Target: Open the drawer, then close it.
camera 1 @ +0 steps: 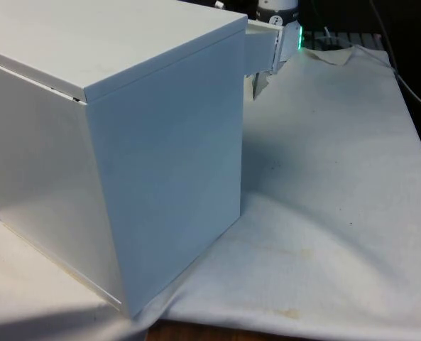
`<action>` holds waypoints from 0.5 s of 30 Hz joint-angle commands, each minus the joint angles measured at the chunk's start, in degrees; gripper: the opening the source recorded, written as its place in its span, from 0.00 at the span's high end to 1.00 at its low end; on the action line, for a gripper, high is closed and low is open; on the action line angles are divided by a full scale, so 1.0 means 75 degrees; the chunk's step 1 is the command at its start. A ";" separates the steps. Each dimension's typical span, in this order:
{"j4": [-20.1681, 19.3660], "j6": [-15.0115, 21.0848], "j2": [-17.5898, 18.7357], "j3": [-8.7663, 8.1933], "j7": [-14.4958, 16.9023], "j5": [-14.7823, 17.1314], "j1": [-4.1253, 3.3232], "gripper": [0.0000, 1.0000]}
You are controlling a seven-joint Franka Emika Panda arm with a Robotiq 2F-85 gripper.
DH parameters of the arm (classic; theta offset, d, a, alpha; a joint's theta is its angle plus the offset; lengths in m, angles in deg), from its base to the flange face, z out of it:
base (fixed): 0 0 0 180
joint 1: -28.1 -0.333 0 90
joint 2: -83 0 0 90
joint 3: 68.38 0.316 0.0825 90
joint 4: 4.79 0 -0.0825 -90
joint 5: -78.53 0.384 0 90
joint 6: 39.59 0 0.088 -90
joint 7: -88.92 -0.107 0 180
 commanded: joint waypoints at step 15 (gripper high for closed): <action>0.0542 0.0015 0.0367 -0.0061 -0.0076 -0.0252 0.0061 1.00</action>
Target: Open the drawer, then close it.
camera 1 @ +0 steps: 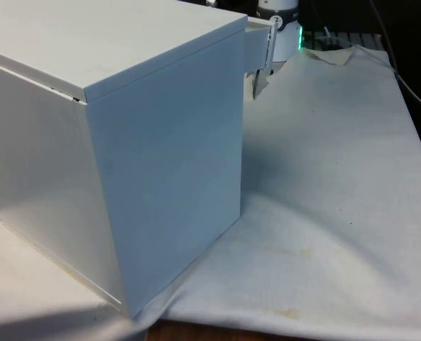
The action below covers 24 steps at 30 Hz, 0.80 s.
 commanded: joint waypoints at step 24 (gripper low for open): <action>0.0985 0.0237 0.0917 -0.0367 0.0000 -0.0031 0.0000 1.00</action>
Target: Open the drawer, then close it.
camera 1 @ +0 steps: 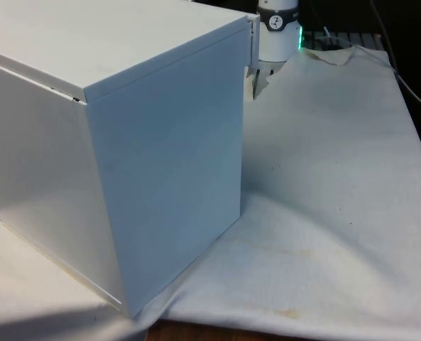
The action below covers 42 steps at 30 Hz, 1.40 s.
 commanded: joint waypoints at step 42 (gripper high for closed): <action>0.1199 0.0367 0.1123 -0.0489 0.0306 0.0474 -0.0023 1.00</action>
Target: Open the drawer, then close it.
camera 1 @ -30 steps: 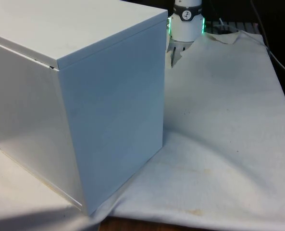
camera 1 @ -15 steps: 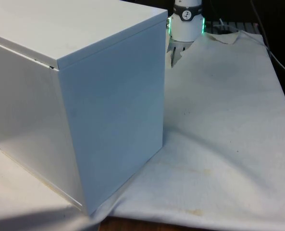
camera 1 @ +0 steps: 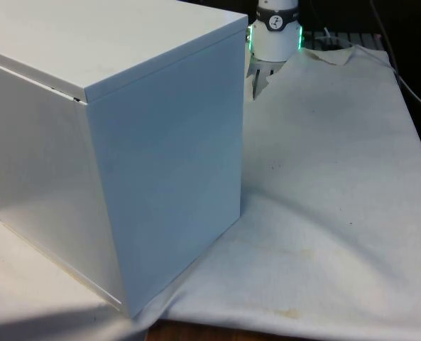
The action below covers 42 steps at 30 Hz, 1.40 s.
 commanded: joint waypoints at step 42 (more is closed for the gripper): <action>-0.1482 -0.1169 -0.1681 0.0718 -0.0214 -0.0183 -0.0046 1.00</action>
